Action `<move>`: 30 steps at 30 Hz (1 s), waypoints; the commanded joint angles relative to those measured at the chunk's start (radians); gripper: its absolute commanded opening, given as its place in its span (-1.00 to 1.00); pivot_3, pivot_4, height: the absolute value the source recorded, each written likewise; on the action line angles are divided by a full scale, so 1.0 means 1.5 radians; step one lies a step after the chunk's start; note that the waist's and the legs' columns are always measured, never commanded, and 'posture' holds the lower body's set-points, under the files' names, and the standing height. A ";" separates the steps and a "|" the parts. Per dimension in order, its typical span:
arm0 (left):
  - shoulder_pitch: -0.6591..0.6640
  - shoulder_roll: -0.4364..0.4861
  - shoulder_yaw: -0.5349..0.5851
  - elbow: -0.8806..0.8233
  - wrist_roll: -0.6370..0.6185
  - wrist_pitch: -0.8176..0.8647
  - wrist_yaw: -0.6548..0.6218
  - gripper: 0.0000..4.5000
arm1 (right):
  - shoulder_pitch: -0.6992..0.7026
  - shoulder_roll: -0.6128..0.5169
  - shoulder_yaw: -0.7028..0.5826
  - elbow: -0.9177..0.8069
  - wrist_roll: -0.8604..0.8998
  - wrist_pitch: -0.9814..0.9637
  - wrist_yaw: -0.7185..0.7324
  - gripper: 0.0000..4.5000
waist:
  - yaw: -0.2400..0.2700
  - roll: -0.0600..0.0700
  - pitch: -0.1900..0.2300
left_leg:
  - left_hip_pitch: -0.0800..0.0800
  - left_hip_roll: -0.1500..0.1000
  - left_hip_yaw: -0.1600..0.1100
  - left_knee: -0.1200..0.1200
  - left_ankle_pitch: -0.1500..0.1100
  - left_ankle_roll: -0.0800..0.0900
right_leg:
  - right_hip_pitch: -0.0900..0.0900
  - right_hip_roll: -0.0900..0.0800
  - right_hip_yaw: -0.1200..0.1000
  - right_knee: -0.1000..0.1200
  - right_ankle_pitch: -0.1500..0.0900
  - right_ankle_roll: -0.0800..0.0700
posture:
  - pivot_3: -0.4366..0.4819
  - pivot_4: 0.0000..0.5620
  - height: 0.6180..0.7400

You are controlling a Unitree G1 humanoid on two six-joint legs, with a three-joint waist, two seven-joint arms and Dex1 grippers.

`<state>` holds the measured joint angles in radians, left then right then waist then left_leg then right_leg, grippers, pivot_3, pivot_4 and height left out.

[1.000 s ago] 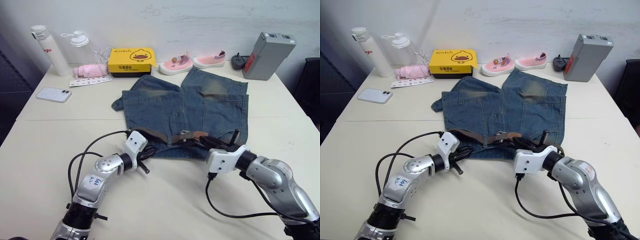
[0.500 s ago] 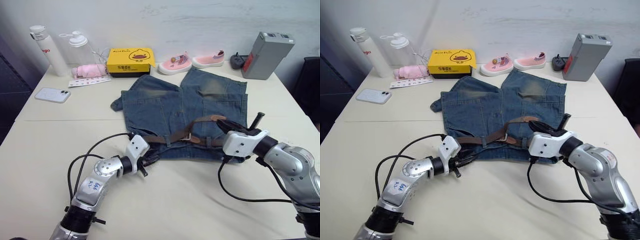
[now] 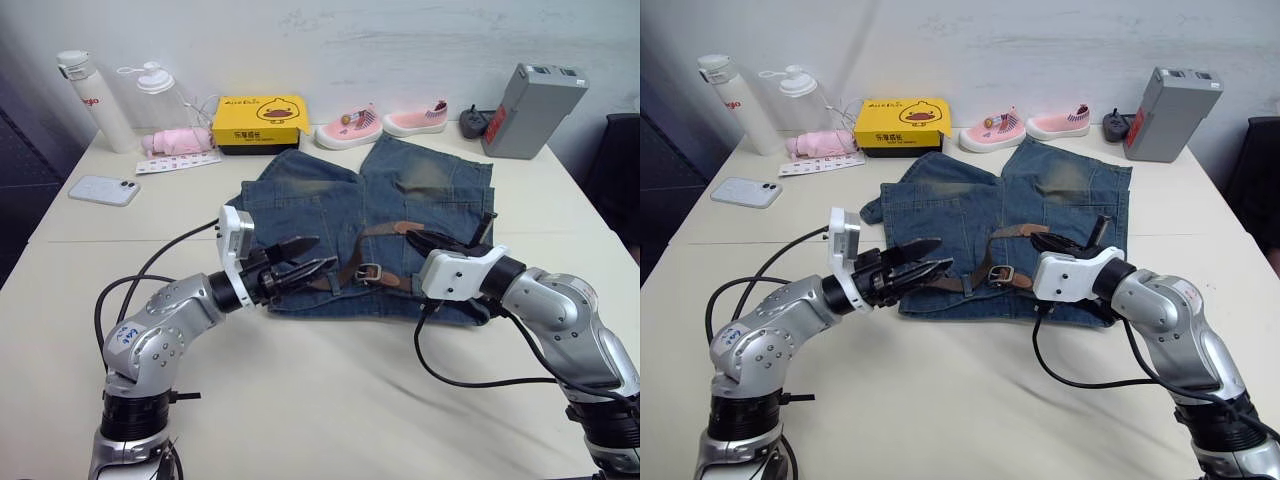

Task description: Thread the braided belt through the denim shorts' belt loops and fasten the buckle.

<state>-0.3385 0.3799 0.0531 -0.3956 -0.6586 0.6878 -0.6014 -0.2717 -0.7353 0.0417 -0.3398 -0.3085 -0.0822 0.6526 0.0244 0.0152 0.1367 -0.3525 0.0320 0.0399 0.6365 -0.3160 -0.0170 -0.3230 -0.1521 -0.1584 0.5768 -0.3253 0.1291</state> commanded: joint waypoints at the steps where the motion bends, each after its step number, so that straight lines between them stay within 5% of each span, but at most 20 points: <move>1: -0.002 0.001 -0.097 0.061 0.175 -0.180 0.001 0.43 | -0.031 0.000 0.011 -0.017 0.022 -0.007 0.019 -1.00 | 0.000 0.001 0.000 | 0.000 0.000 0.000 0.000 0.000 0.000 | 0.000 0.000 0.000 0.000 0.000 0.000 | -0.05 -0.47 0.06; 7: -0.040 -0.057 -0.146 0.183 0.292 -0.360 0.034 0.43 | -0.062 0.004 0.029 -0.014 0.025 -0.006 0.030 -1.00 | 0.000 0.000 0.000 | -0.001 0.000 0.000 0.000 0.000 0.000 | -0.001 0.000 0.000 0.000 0.000 0.000 | -0.05 -0.47 0.06; 16: -0.055 -0.129 -0.130 0.255 0.308 -0.463 0.057 0.43 | -0.051 0.003 0.030 -0.039 0.025 0.008 0.036 -1.00 | 0.001 0.000 0.000 | -0.001 0.000 0.000 0.000 0.000 0.000 | -0.001 0.000 0.000 0.000 0.000 0.000 | -0.05 -0.47 0.06; 22: -0.054 -0.131 -0.133 0.285 0.326 -0.501 0.050 -0.39 | -0.049 0.005 0.030 -0.054 0.027 0.022 0.036 -1.00 | 0.001 0.000 0.000 | -0.001 0.000 0.000 0.000 0.000 0.000 | -0.001 0.000 0.000 0.000 0.000 0.000 | -0.05 -0.47 0.06; 25: -0.060 -0.132 -0.134 0.298 0.335 -0.506 0.054 -0.98 | -0.046 0.007 0.032 -0.060 0.028 0.027 0.036 -1.00 | 0.001 0.000 0.000 | -0.001 0.000 0.000 0.000 0.000 0.000 | -0.001 0.000 0.000 0.000 0.000 0.000 | -0.05 -0.47 0.06; 30: -0.063 -0.129 -0.128 0.302 0.346 -0.502 0.061 -0.98 | -0.045 0.012 0.032 -0.060 0.029 0.032 0.031 -1.00 | 0.002 0.000 0.000 | -0.001 0.000 0.000 0.001 0.000 0.000 | -0.001 0.000 0.000 0.000 0.000 0.000 | -0.05 -0.47 0.06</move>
<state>-0.4174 0.1840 -0.1544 0.0595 -0.1514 -0.0548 -0.5223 -0.3349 -0.7271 0.1061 -0.3877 -0.2844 -0.0386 0.7063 0.0269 0.0149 0.1367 -0.3538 0.0321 0.0402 0.6374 -0.3163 -0.0164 -0.3242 -0.1523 -0.1588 0.5772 -0.3253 0.1291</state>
